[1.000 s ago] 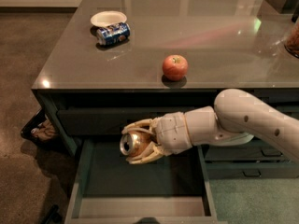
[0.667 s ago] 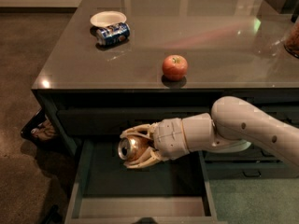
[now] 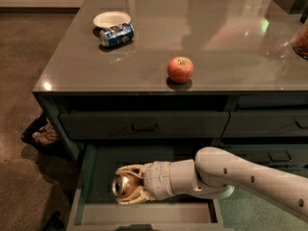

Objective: Place orange can into middle drawer

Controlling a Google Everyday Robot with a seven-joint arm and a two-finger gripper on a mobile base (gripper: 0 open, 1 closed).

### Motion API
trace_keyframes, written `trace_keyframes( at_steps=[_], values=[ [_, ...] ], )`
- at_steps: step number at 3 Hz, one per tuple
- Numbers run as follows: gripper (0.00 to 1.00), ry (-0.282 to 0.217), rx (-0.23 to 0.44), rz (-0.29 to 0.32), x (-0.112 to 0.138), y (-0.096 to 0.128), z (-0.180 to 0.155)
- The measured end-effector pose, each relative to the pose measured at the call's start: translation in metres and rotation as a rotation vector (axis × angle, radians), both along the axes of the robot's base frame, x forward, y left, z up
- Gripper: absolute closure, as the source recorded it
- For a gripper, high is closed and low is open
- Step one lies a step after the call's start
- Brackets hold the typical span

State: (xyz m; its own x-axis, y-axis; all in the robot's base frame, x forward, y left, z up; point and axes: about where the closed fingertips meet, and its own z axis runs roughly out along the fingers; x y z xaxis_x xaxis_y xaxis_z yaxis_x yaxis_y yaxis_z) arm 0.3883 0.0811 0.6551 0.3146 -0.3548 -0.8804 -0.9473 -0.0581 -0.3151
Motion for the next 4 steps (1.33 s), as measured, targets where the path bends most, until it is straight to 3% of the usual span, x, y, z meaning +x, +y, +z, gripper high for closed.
trace_keyframes(
  at_steps=[1,3,4],
  values=[
    [1.00,0.001,-0.001,0.002,0.001,0.001,-0.002],
    [1.00,0.009,-0.035,0.040,0.045,0.038,-0.078],
    [1.00,0.026,-0.059,0.034,0.055,0.052,-0.119]
  ],
)
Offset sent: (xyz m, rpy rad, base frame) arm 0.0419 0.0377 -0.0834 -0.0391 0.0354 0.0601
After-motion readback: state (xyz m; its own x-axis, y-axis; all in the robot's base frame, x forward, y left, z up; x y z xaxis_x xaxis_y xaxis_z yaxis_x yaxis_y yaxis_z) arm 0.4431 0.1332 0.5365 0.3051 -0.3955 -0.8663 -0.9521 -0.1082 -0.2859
